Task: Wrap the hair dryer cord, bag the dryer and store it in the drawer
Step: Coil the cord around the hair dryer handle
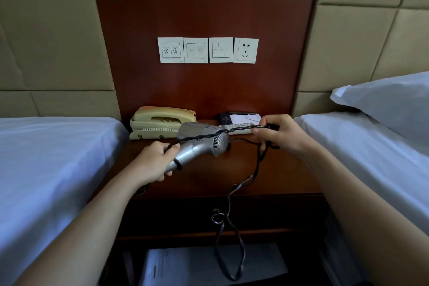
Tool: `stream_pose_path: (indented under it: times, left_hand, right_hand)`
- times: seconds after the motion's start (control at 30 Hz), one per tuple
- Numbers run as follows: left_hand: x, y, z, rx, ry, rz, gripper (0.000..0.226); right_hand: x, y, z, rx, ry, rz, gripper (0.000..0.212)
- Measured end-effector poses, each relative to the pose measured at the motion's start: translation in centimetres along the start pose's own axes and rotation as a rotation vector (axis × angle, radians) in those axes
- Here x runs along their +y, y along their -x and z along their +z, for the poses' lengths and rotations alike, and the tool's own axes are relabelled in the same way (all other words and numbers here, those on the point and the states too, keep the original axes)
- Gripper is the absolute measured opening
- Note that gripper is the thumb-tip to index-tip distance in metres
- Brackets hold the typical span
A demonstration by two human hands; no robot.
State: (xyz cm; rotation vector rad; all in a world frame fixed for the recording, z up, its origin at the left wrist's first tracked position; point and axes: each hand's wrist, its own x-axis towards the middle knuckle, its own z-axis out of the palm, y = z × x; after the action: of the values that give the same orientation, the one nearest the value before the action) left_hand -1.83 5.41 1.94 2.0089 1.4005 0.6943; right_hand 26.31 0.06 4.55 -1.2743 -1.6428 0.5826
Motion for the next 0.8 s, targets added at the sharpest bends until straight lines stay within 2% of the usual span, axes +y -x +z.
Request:
stream_pose_path:
  times: [0.17, 0.3, 0.47, 0.63, 0.8]
  left_hand:
    - [-0.2, -0.1, -0.2, -0.028, -0.019, -0.004, 0.037]
    - [-0.4, 0.0, -0.5, -0.081, -0.002, -0.028, 0.034]
    - [-0.4, 0.5, -0.6, -0.259, 0.085, -0.108, 0.031]
    - [0.8, 1.2, 0.2, -0.433, 0.267, -0.122, 0.033]
    - [1.5, 0.8, 0.6, -0.615, 0.554, -0.091, 0.044]
  right_hand:
    - [1.0, -0.3, 0.0, -0.061, -0.206, 0.090, 0.029]
    - [2.1, -0.6, -0.1, -0.091, -0.097, 0.167, 0.024]
    - [2.7, -1.4, 0.4, 0.026, 0.021, 0.080, 0.025]
    - [4.0, -1.7, 0.6, 0.082, 0.016, 0.086, 0.028]
    - [5.3, -1.4, 0.7, 0.031, 0.051, 0.236, 0.020]
